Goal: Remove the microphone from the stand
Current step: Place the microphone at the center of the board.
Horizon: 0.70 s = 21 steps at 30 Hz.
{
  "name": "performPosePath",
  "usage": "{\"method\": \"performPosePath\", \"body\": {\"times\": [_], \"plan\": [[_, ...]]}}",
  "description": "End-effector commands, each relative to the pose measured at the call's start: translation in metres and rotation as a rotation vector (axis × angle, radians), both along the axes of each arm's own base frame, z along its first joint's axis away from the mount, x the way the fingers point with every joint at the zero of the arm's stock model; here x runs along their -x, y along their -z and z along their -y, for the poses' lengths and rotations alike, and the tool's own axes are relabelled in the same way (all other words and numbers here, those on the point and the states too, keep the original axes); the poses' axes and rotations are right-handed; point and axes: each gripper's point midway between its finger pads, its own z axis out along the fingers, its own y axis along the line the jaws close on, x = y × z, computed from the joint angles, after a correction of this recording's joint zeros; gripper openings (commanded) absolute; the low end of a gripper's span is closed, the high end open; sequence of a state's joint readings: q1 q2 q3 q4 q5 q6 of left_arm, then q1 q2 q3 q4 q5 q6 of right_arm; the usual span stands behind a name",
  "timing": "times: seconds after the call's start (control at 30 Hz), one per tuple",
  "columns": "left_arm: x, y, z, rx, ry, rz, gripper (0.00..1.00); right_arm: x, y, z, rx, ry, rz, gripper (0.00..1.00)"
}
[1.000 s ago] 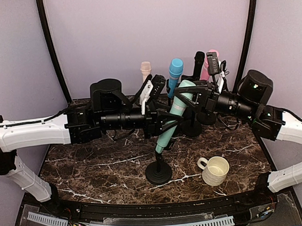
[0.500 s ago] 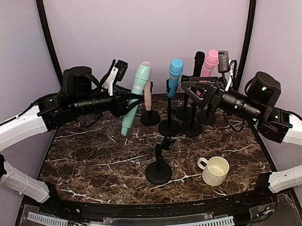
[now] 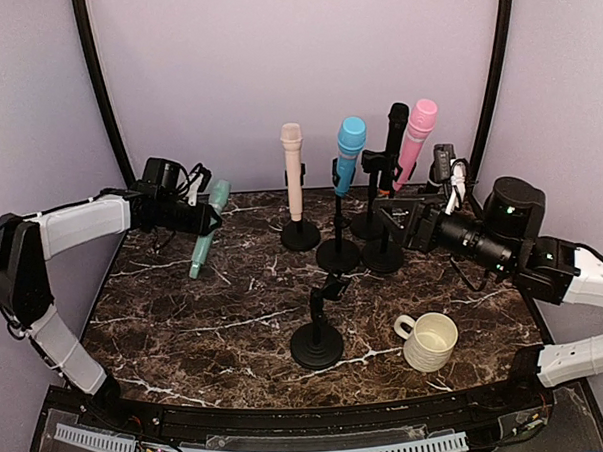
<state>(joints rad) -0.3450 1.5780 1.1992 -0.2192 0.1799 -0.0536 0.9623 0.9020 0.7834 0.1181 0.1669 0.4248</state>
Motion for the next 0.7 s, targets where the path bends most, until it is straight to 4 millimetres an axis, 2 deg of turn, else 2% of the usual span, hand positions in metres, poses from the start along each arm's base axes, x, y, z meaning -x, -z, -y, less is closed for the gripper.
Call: {"method": "performPosePath", "body": {"times": [0.0,0.07,0.1,0.13,0.17,0.2,0.23,0.27,0.3,0.47,0.67], "plan": [[-0.035,0.025,-0.023,-0.037,-0.032,-0.047,0.07,-0.003,0.003,0.014,-0.04,0.068,-0.029,0.8],[-0.049,0.044,-0.035,-0.063,-0.054,-0.092,0.07,-0.002,0.011,0.016,-0.03,0.074,-0.05,0.8],[-0.055,0.044,-0.039,-0.087,-0.054,-0.095,0.07,-0.002,0.014,0.017,-0.029,0.076,-0.058,0.8],[-0.057,0.064,-0.049,-0.115,-0.068,-0.15,0.07,-0.001,0.016,0.018,-0.032,0.075,-0.066,0.8],[-0.066,0.064,-0.054,-0.143,-0.076,-0.142,0.07,-0.001,0.019,0.018,-0.031,0.076,-0.072,0.8],[-0.067,0.08,-0.064,-0.167,-0.089,-0.182,0.07,-0.001,0.021,0.019,-0.032,0.076,-0.077,0.8],[-0.074,0.079,-0.07,-0.191,-0.103,-0.173,0.07,-0.001,0.023,0.019,-0.032,0.077,-0.083,0.8],[-0.076,0.09,-0.08,-0.204,-0.121,-0.198,0.07,-0.001,0.025,0.019,-0.031,0.079,-0.088,0.8],[-0.079,0.092,-0.086,-0.209,-0.137,-0.2,0.07,-0.001,0.026,0.019,-0.031,0.08,-0.09,0.8],[-0.084,0.111,-0.122,-0.252,-0.201,-0.245,0.11,-0.003,0.033,0.014,-0.017,0.073,-0.11,0.8],[-0.081,0.144,-0.131,-0.293,-0.187,-0.32,0.14,-0.004,0.043,0.009,0.002,0.066,-0.141,0.8]]}}
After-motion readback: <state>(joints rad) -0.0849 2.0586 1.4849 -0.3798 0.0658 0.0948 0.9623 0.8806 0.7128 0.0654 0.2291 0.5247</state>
